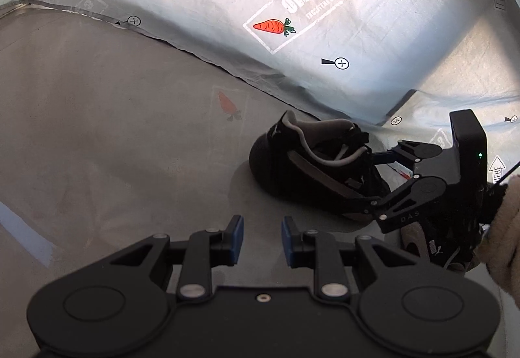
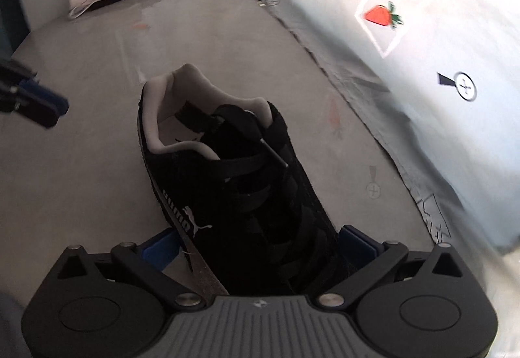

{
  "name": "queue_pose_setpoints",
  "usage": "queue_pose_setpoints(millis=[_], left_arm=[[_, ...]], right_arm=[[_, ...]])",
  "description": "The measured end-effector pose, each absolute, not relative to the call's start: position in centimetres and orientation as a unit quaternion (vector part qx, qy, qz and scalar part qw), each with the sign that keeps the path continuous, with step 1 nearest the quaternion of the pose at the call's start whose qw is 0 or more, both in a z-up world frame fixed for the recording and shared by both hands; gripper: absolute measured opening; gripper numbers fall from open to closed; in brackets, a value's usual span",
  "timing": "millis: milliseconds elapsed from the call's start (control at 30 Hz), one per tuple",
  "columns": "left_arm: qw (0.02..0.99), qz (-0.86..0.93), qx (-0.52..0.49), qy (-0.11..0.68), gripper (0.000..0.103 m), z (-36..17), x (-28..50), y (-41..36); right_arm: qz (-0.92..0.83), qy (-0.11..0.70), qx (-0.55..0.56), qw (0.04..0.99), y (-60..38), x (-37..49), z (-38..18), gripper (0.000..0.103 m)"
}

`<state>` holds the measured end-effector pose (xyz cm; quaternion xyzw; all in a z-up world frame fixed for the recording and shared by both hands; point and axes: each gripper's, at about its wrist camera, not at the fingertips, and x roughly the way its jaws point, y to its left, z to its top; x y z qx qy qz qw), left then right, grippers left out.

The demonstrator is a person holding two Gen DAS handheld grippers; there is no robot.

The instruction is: Organize scattered shoes

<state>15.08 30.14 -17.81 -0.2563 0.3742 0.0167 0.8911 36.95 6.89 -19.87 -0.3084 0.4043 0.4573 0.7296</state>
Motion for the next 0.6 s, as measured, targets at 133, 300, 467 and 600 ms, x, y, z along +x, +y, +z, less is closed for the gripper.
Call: queue_pose_setpoints(millis=[133, 300, 467, 600], left_arm=[[0.889, 0.016, -0.256, 0.378, 0.025, -18.2, 15.5, 29.7], [0.889, 0.008, -0.256, 0.379, 0.025, -17.8, 15.1, 29.2], [0.893, 0.001, -0.244, 0.379, 0.025, -17.2, 14.5, 29.0], [0.89, -0.003, -0.246, 0.383, 0.025, -17.0, 14.1, 28.9]], right_arm=[[0.271, 0.457, -0.208, 0.821, 7.8, 34.2, -20.1, 0.097], [0.103, 0.539, -0.121, 0.827, 9.5, 30.0, -19.2, 0.097], [0.112, 0.517, -0.109, 0.842, 7.9, 28.1, -18.8, 0.096], [0.116, 0.492, -0.046, 0.862, 6.3, 29.5, -19.5, 0.096]])
